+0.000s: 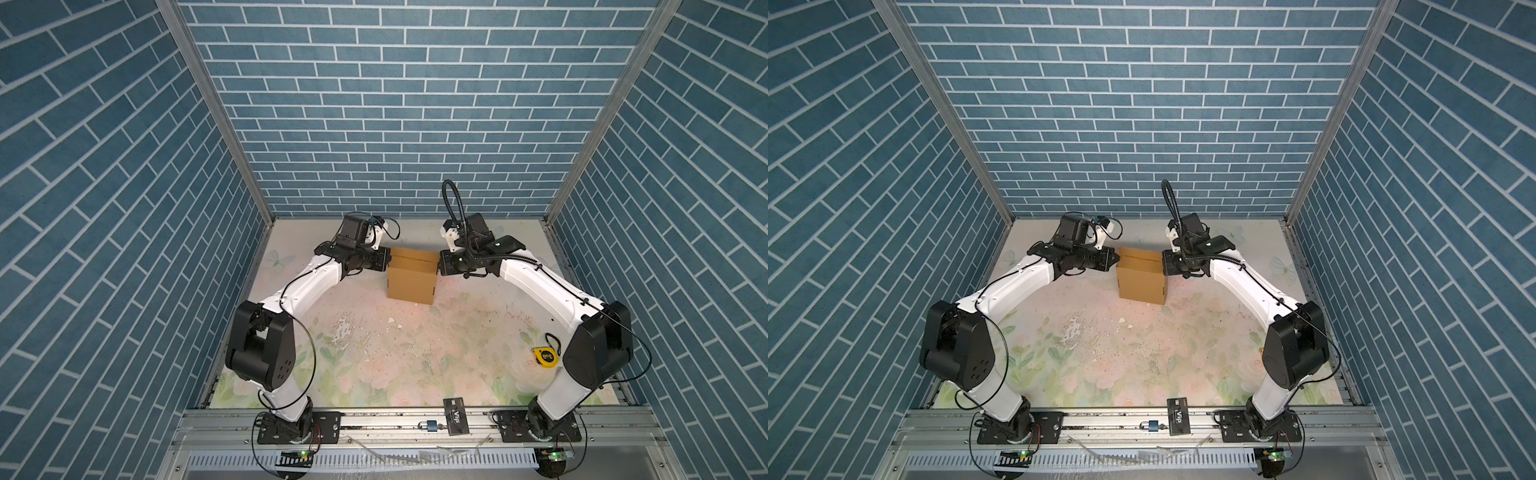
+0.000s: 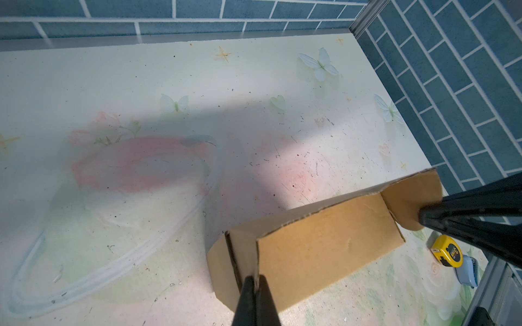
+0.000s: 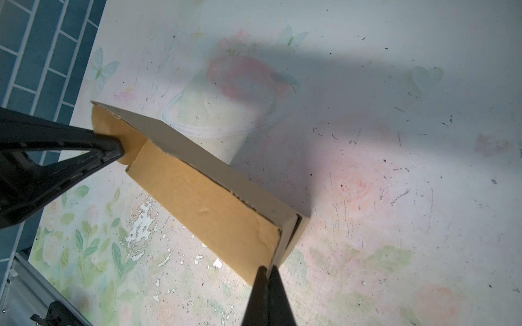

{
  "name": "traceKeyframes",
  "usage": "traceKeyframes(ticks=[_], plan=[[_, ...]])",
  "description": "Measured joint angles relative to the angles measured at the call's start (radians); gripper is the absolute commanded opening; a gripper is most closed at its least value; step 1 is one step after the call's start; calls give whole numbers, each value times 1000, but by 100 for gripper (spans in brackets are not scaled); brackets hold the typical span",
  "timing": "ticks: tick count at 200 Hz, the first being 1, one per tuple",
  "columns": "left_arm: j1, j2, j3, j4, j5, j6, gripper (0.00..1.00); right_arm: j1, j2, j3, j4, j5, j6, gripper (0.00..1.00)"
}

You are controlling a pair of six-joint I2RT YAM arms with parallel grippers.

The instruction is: Fold the paper box

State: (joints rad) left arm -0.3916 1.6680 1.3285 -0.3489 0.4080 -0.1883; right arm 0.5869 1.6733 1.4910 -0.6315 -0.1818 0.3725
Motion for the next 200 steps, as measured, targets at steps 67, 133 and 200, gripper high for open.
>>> traceKeyframes(ticks=[67, 133, 200], plan=[[-5, -8, -23, 30, -9, -3, 1, 24, 6, 0, 5, 64, 35, 0], [-6, -20, -51, 60, -14, -6, 1, 50, 6, -5, 20, 128, 58, 0], [-6, -21, -59, 73, -15, -12, 1, 53, 6, -6, 27, 135, 122, 0]])
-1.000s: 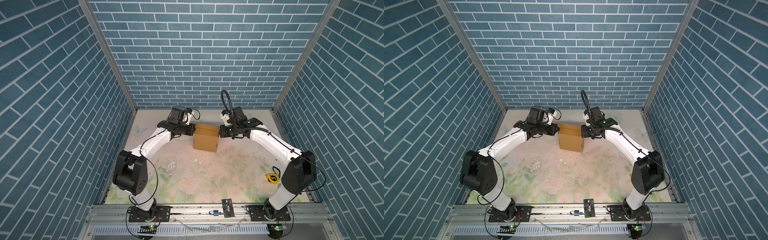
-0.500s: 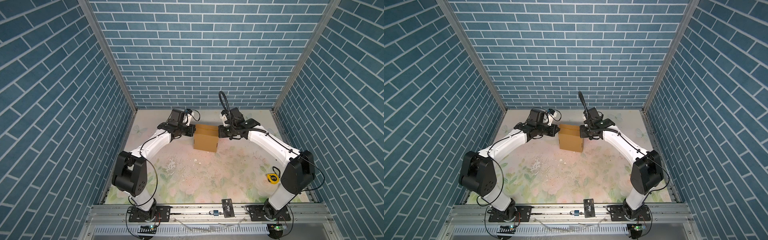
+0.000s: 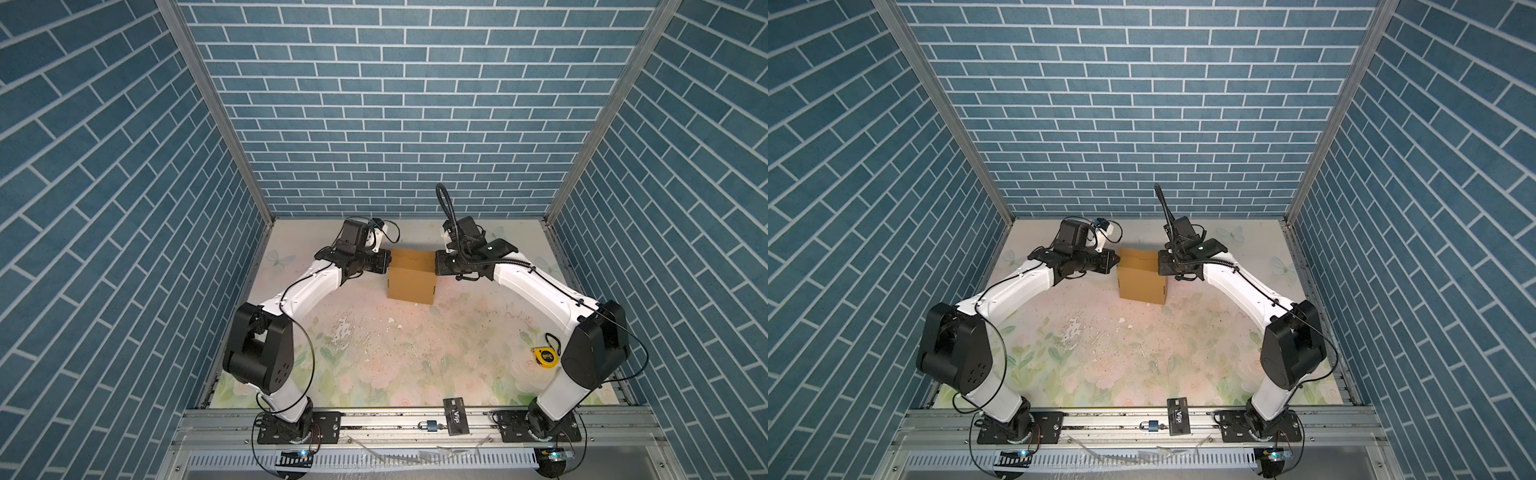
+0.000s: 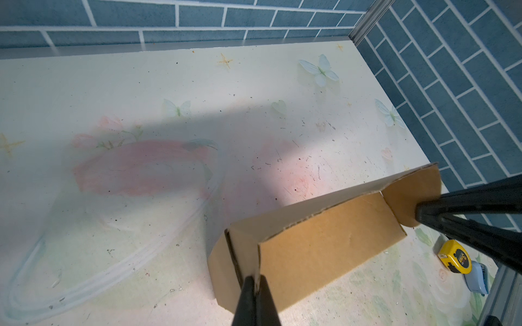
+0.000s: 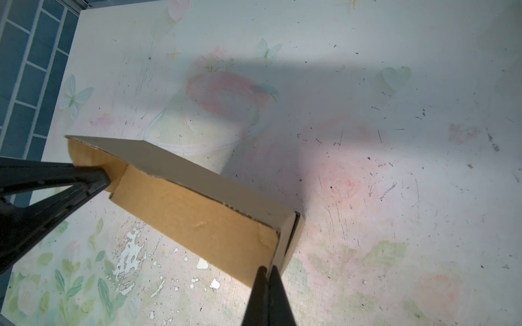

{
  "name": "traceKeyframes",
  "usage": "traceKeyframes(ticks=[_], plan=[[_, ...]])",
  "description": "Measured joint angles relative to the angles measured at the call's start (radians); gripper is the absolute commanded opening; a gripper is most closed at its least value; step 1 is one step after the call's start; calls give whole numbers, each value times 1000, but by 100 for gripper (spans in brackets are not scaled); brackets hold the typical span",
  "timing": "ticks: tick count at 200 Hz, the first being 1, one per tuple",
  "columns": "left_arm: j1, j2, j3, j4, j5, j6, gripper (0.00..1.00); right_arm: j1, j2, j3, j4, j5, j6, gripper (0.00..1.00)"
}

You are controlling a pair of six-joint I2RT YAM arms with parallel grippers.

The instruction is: Fold the paper box

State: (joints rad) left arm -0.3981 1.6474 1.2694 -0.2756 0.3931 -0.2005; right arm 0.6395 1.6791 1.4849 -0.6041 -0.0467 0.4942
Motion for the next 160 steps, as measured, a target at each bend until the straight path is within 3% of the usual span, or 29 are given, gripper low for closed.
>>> traceKeyframes(ticks=[160], plan=[[0, 0, 0, -1, 0, -9, 1, 0, -29, -67, 81, 0, 34, 0]])
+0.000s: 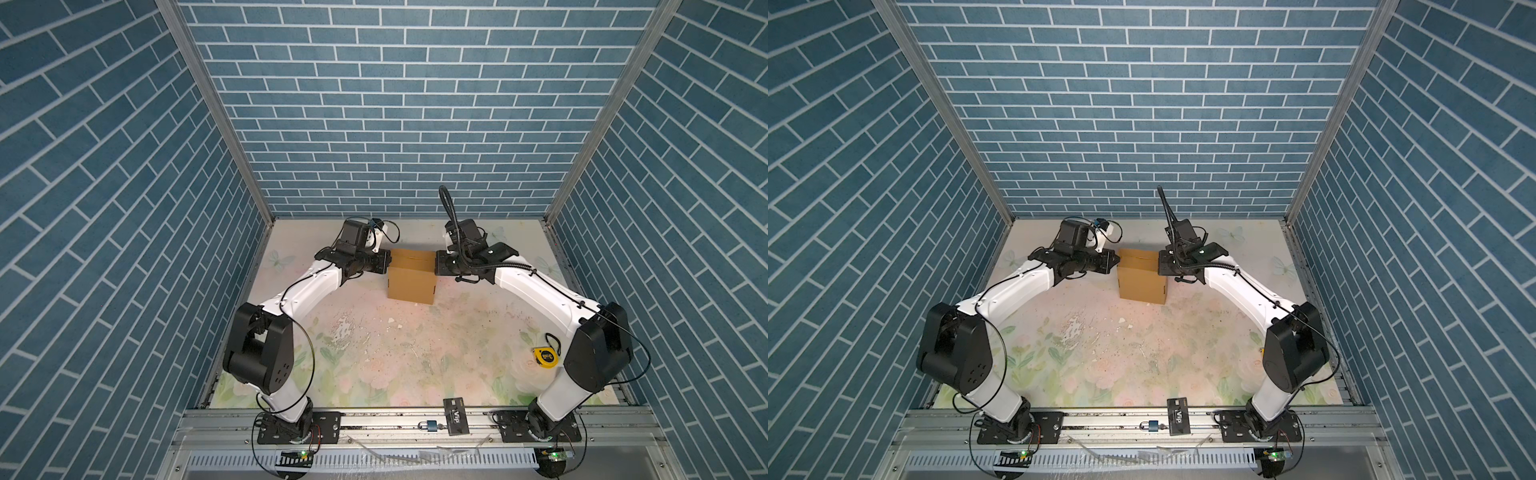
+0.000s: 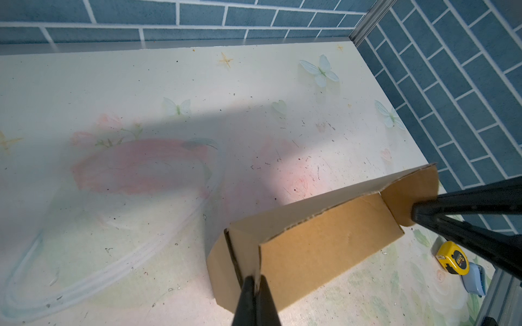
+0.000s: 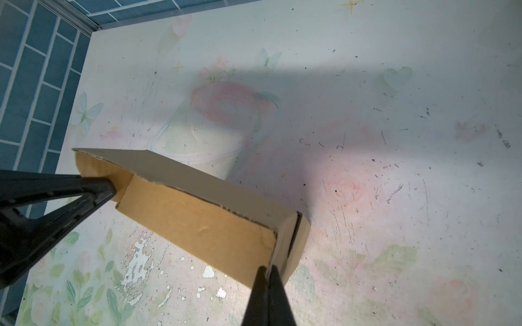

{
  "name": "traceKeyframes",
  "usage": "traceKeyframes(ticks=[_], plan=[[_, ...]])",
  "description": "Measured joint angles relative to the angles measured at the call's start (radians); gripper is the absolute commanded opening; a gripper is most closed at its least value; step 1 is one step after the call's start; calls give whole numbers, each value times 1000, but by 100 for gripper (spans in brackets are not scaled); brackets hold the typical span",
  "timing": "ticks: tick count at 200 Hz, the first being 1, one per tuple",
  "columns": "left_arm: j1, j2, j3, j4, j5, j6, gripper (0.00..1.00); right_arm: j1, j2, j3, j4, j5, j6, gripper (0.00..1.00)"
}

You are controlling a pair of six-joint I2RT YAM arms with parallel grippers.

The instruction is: Fold the paper box

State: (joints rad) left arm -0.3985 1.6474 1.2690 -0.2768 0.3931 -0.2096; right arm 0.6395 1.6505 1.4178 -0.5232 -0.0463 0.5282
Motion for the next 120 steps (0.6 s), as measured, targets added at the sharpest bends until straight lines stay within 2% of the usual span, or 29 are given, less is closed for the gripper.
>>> traceKeyframes(ticks=[45, 120], plan=[[-2, 0, 0, -2, 0, 0, 1, 5, -16, -19, 7, 10, -16, 0], [-6, 1, 1, -2, 5, 0, 1, 11, -24, -10, -45, 26, -110, 0]])
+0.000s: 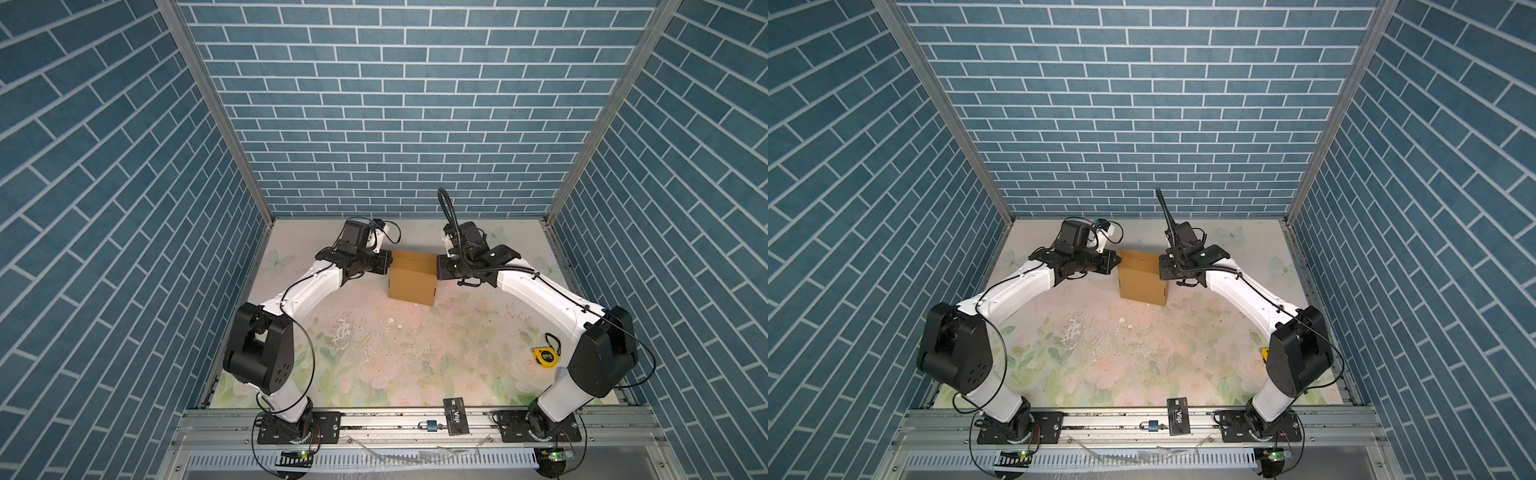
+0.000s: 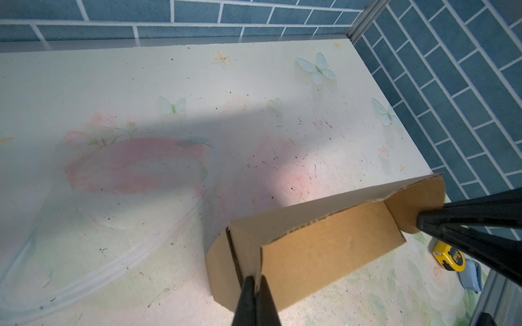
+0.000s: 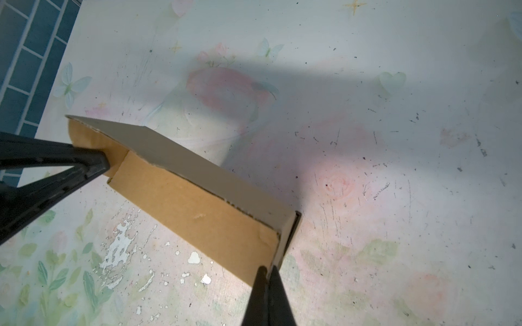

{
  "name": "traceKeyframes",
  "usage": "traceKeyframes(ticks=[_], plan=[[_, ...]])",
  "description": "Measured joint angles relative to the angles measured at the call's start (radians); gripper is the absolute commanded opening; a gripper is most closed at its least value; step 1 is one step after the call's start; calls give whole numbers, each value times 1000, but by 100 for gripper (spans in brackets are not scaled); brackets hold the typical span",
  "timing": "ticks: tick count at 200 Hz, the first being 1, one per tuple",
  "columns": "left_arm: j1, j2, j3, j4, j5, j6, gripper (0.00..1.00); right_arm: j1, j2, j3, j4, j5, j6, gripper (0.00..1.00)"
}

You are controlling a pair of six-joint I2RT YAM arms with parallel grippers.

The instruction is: Fold the paper box

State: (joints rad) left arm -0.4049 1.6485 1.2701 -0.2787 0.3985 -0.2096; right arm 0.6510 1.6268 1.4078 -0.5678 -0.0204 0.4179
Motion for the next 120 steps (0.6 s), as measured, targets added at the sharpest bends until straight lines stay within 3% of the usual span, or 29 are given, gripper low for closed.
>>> traceKeyframes(ticks=[120], plan=[[-2, 0, 0, 0, 3, 0, 1, 6, 0, 0, -3, 27, -3, 0]])
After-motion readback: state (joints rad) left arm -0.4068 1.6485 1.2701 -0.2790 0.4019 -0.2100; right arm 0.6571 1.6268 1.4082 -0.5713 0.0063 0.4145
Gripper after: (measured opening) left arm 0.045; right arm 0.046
